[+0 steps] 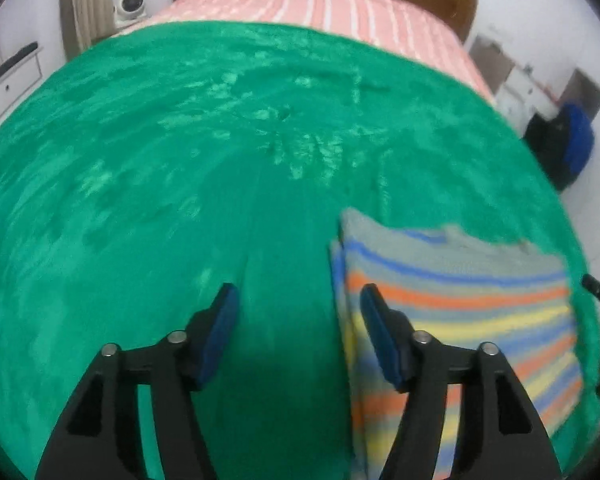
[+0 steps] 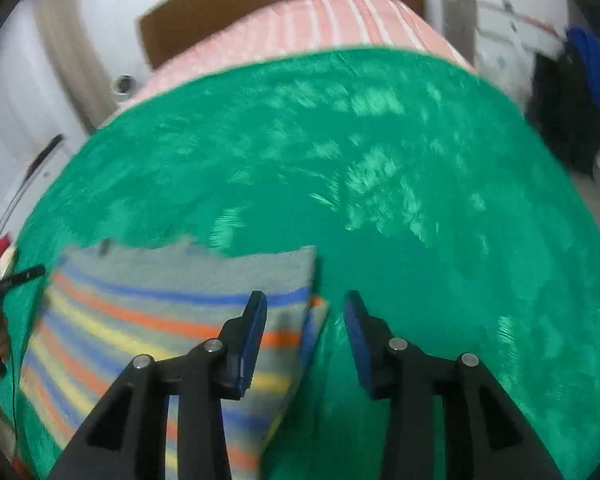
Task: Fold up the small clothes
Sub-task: 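Open the left tool and lift it off the sweater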
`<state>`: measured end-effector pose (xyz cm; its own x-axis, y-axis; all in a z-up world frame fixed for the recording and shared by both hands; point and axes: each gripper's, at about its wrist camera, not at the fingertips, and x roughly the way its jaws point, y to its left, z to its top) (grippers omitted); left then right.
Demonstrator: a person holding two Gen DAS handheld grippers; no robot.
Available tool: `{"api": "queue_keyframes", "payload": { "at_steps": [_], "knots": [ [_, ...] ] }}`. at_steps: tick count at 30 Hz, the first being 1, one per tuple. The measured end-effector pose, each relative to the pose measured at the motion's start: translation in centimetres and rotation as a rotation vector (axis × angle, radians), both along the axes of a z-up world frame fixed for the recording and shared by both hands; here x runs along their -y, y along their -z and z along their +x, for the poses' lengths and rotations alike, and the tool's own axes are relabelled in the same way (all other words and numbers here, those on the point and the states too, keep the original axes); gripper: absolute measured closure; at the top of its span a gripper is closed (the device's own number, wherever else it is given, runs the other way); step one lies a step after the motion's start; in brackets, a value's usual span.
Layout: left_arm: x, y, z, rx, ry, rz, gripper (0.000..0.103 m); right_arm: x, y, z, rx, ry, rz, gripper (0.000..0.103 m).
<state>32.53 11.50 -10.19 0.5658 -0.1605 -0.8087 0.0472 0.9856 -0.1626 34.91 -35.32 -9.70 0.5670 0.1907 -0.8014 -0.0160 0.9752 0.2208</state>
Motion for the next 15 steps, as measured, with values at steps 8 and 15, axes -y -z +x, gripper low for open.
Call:
{"api": "queue_keyframes", "payload": {
  "at_steps": [8, 15],
  "knots": [
    [3.1, 4.9, -10.6, -0.034, 0.162, 0.158, 0.012, -6.6, -0.2, -11.8, -0.053, -0.377, 0.116, 0.045],
    [0.2, 0.8, -15.9, 0.045, 0.082, 0.097, 0.011, -1.4, 0.8, -18.6, -0.085, -0.163, 0.038, 0.05]
  ]
}}
